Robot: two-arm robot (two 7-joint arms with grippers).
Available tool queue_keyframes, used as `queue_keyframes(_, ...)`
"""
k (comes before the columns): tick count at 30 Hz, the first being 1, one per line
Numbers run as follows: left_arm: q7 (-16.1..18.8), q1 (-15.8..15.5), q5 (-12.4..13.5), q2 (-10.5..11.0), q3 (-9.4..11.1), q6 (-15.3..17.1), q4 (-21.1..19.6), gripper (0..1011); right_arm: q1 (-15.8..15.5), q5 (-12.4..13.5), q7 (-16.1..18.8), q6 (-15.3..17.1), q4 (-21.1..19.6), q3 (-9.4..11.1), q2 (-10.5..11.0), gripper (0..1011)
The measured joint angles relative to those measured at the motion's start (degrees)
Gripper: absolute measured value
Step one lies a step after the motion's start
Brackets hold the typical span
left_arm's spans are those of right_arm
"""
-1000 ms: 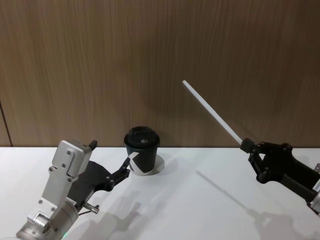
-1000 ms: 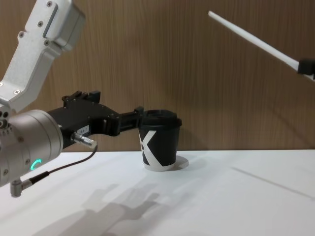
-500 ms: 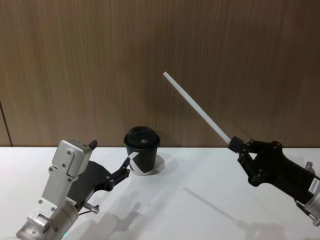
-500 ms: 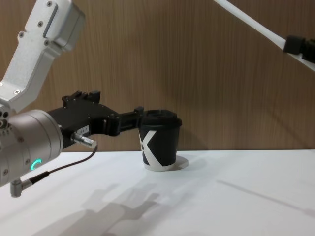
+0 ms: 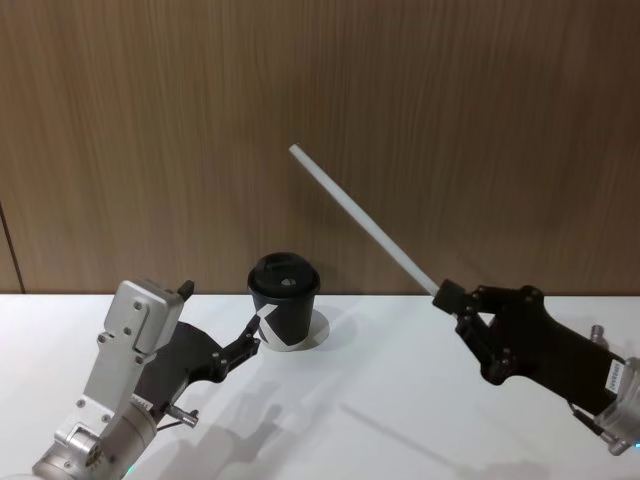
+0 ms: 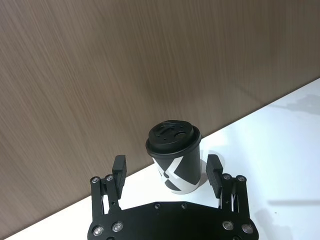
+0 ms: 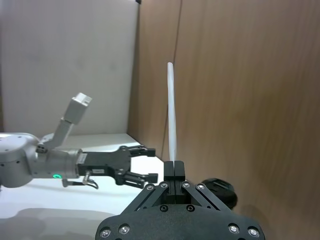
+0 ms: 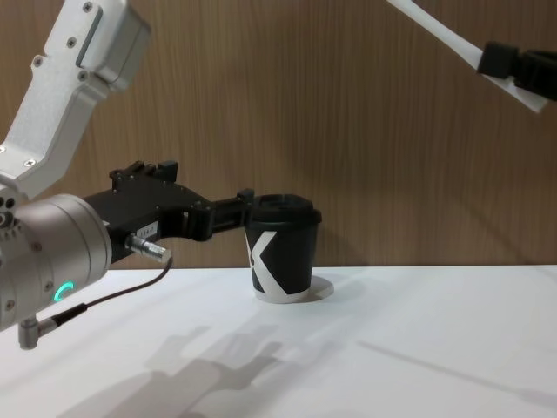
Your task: Pick up the straw with one hand, pass it to the other hand, and insert it into the cup.
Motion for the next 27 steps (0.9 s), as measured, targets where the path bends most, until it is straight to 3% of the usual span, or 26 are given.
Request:
queue_keyframes(10,0.0,0.0,0.0,0.0,0.0,0.0,0.0,1000,1.6,2.2,3.3,0.6,0.4,-1.9,0.1,5)
queue_keyframes(27,-0.7,0.1,-0.3,0.3,-0.3,0.2,-0.6,1000,2.7,3.5,5.1,1.2,0.5,-3.0,0.1,5)
